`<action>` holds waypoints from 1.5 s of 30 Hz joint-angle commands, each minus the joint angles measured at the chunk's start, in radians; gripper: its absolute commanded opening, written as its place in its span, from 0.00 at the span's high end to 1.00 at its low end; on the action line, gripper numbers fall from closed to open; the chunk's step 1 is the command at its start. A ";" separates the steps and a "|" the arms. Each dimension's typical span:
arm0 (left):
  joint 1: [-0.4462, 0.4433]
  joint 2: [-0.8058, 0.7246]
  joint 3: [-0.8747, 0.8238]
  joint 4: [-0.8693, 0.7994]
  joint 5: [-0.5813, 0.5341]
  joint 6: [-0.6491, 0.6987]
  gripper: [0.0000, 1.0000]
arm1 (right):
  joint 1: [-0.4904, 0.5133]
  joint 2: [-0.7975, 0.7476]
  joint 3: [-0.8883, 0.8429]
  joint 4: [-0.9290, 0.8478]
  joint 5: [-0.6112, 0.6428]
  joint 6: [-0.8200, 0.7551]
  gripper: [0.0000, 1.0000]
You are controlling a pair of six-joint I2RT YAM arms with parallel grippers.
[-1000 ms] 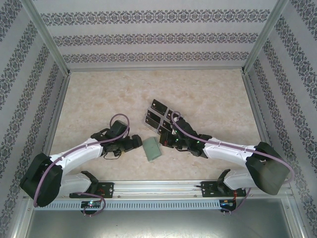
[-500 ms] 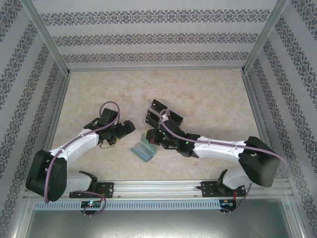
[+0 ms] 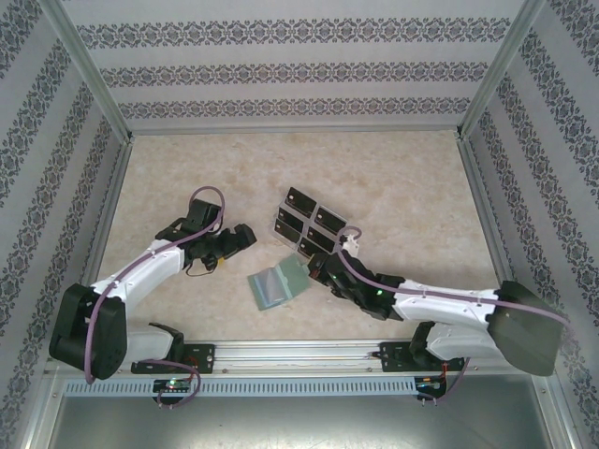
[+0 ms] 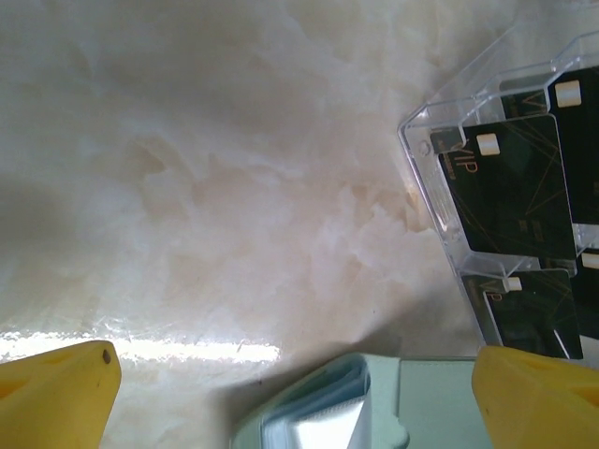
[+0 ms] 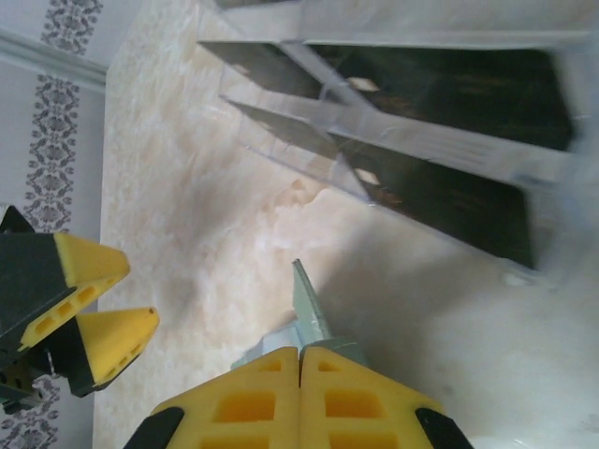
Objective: Put the credit cards into the card holder
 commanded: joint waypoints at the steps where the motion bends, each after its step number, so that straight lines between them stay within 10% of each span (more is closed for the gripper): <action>1: -0.038 -0.029 0.001 -0.066 0.022 0.034 0.03 | 0.012 -0.067 -0.062 -0.104 0.080 0.047 1.00; 11: -0.220 0.028 0.006 -0.152 -0.093 0.062 0.03 | 0.014 -0.059 -0.163 -0.134 0.050 0.083 0.99; 17: -0.246 0.039 -0.018 -0.142 -0.157 0.054 0.02 | 0.014 -0.011 -0.124 -0.138 -0.028 0.039 0.73; 31: -0.224 0.046 -0.001 -0.092 -0.156 0.076 0.01 | 0.084 -0.063 0.184 -0.408 -0.096 -0.180 0.51; 45: -0.127 0.089 0.021 0.026 0.026 0.055 0.03 | 0.116 0.092 0.263 -0.361 -0.122 -0.238 0.67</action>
